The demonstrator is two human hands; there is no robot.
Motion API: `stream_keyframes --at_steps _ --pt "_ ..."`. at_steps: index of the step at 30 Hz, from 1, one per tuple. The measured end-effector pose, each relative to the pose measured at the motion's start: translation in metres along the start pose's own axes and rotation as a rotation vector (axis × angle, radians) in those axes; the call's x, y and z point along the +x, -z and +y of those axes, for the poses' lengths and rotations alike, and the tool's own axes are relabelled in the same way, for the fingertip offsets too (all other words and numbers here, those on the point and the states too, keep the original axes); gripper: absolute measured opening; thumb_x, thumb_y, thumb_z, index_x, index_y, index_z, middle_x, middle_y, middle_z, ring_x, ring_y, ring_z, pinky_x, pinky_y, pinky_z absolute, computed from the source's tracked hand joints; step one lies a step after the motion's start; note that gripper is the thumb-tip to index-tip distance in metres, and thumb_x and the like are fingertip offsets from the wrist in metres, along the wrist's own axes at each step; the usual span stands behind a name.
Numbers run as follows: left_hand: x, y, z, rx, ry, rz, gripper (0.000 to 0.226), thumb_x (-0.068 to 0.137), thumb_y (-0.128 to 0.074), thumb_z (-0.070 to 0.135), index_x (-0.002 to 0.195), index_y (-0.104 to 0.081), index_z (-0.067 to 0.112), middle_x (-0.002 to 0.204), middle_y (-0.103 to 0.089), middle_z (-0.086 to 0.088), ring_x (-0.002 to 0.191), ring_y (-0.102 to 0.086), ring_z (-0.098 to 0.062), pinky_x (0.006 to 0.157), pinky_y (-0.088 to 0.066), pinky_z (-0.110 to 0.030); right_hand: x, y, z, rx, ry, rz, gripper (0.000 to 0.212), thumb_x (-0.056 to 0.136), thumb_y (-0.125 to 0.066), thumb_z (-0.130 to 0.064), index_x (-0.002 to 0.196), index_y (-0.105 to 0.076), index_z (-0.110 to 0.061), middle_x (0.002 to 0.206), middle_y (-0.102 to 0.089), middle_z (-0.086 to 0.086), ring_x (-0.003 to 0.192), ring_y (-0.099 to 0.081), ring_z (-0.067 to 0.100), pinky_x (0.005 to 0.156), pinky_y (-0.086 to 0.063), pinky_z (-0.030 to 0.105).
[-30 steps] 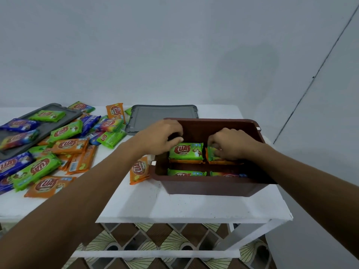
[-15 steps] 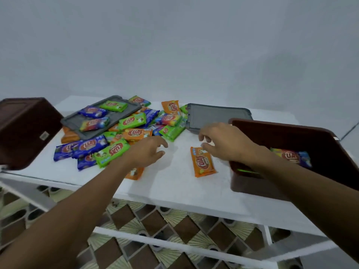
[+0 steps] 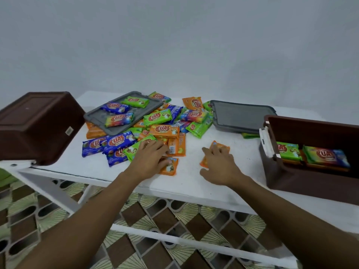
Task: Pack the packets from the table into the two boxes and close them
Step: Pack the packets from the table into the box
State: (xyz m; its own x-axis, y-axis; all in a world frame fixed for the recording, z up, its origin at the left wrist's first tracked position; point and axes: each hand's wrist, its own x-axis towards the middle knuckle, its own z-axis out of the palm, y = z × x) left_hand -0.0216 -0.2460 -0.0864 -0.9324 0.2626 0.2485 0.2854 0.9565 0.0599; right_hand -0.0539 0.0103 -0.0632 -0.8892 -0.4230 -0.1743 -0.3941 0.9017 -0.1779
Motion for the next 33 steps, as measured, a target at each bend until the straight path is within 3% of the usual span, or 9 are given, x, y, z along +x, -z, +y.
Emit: stream_keyframes --at_steps 3,7,10,13,17,21,25,31,33 --pt "0.009 -0.007 0.015 -0.006 0.121 -0.031 0.05 0.087 -0.039 0.068 0.099 -0.059 0.023 0.104 -0.058 0.005 0.107 -0.048 -0.019 0.097 -0.029 -0.042 0.005 0.011 0.002 0.004 0.097 -0.108 0.078 0.084 -0.058 -0.022 0.152 -0.02 -0.019 0.155 -0.022 0.01 0.14 -0.016 0.032 0.11 -0.031 0.042" --pt "0.018 0.003 0.015 -0.134 0.146 -0.107 0.041 0.097 -0.037 0.055 0.096 -0.062 0.022 0.1 -0.056 0.005 0.108 -0.047 -0.017 0.1 -0.026 -0.043 0.01 0.022 0.024 -0.114 0.09 -0.083 0.074 0.087 -0.055 -0.006 0.151 -0.023 -0.026 0.151 -0.024 0.005 0.131 -0.033 0.026 0.102 -0.041 0.04" --pt "0.021 0.028 -0.008 -0.27 0.041 -0.398 0.056 0.084 -0.043 0.065 0.122 -0.058 0.027 0.114 -0.054 0.005 0.115 -0.045 -0.014 0.107 -0.027 -0.046 0.015 0.028 0.029 -0.184 0.074 -0.084 0.065 0.092 -0.058 -0.024 0.149 -0.027 -0.031 0.147 -0.029 0.004 0.13 -0.032 0.027 0.102 -0.036 0.047" --pt "0.023 0.036 -0.013 -0.114 -0.042 -0.558 0.083 0.075 -0.069 0.061 0.145 -0.036 0.029 0.142 -0.043 0.004 0.133 -0.035 -0.018 0.113 -0.021 -0.042 0.024 0.032 0.022 -0.227 0.129 -0.086 0.061 0.091 -0.059 -0.027 0.145 -0.031 -0.027 0.158 -0.02 0.001 0.142 -0.019 0.027 0.108 -0.026 0.055" --pt "0.027 0.032 -0.004 -0.051 -0.032 -0.495 0.089 0.072 -0.077 0.051 0.145 -0.031 0.029 0.143 -0.043 0.002 0.134 -0.034 -0.02 0.111 -0.024 -0.041 0.034 0.036 0.016 -0.322 0.175 -0.167 0.069 0.089 -0.063 -0.036 0.148 -0.027 -0.027 0.152 -0.032 0.003 0.138 -0.025 0.025 0.106 -0.024 0.055" --pt "0.026 0.044 0.003 -0.154 0.002 -0.471 0.089 0.072 -0.079 0.045 0.145 -0.033 0.023 0.141 -0.035 0.0 0.127 -0.041 -0.02 0.1 -0.038 -0.034 0.031 0.05 0.012 -0.483 0.227 -0.011 0.071 0.081 -0.068 -0.044 0.139 -0.036 -0.019 0.135 -0.041 0.011 0.125 -0.037 0.028 0.107 -0.029 0.054" --pt "0.036 0.059 0.012 -0.234 0.009 -0.348 0.084 0.071 -0.079 0.041 0.141 -0.034 0.023 0.138 -0.043 0.0 0.114 -0.048 -0.016 0.087 -0.046 -0.03 0.023 0.08 0.018 -0.375 0.287 0.105 0.066 0.073 -0.072 -0.048 0.126 -0.044 -0.021 0.115 -0.054 0.001 0.093 -0.054 0.016 0.081 -0.053 0.034" --pt "0.078 0.074 0.045 -0.373 0.037 -0.265 0.064 0.082 -0.061 0.064 0.133 -0.043 0.03 0.112 -0.056 0.011 0.094 -0.059 -0.011 0.076 -0.05 -0.029 -0.008 0.135 0.061 -0.09 0.248 0.095 0.054 0.07 -0.078 -0.04 0.114 -0.048 -0.03 0.098 -0.057 -0.011 0.088 -0.057 0.015 0.066 -0.039 0.028" --pt "0.09 0.078 0.053 -0.465 -0.01 -0.224 0.045 0.091 -0.045 0.064 0.112 -0.056 0.027 0.093 -0.059 0.012 0.083 -0.058 -0.011 0.07 -0.047 -0.032 -0.019 0.147 0.072 0.084 0.229 0.034 0.052 0.074 -0.081 -0.037 0.115 -0.05 -0.028 0.1 -0.058 -0.01 0.089 -0.057 0.013 0.066 -0.041 0.02"
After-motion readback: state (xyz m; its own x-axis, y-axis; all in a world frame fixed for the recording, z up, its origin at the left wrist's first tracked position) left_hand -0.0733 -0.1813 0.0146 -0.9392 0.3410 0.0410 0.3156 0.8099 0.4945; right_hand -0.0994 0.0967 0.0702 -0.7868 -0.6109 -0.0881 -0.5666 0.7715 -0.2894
